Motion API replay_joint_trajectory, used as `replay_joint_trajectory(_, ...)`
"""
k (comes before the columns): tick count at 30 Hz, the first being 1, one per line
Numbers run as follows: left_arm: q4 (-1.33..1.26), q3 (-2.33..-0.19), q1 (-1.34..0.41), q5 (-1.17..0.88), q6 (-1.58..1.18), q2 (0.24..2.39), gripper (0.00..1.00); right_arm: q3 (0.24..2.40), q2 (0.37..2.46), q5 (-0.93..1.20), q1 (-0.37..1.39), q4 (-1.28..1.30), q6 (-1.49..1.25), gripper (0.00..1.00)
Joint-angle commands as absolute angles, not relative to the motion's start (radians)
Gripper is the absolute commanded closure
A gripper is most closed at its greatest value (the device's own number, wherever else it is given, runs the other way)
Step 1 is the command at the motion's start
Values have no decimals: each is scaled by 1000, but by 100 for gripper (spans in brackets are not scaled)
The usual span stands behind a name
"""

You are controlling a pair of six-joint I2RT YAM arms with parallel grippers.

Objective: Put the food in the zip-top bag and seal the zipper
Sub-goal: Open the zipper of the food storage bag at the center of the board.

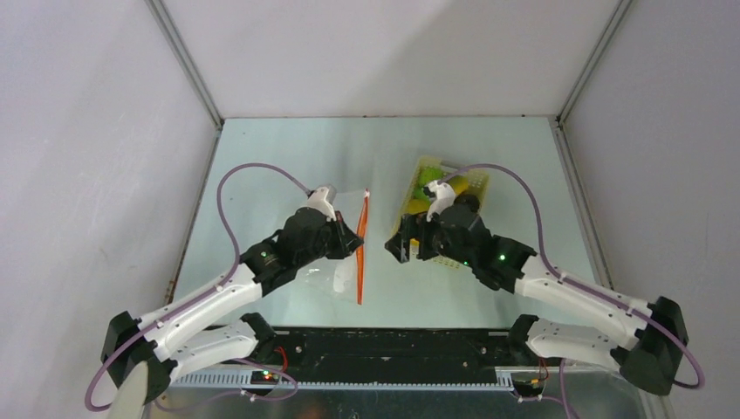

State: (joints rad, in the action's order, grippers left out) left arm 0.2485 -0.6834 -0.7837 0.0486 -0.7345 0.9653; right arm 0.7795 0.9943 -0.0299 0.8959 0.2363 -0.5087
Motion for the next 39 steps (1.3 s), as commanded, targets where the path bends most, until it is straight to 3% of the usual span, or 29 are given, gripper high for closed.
replay_joint_trajectory(1, 205, -668, -792, 58, -769, 936, 100, 899, 1091, -238, 935, 198, -563, 7)
replay_joint_trajectory(12, 187, -672, -806, 59, -757, 936, 100, 1038, 1278, -287, 942, 209, -624, 8)
replay_joint_trajectory(39, 194, -677, -815, 49, -740, 930, 100, 1078, 1395, -323, 957, 214, -692, 11)
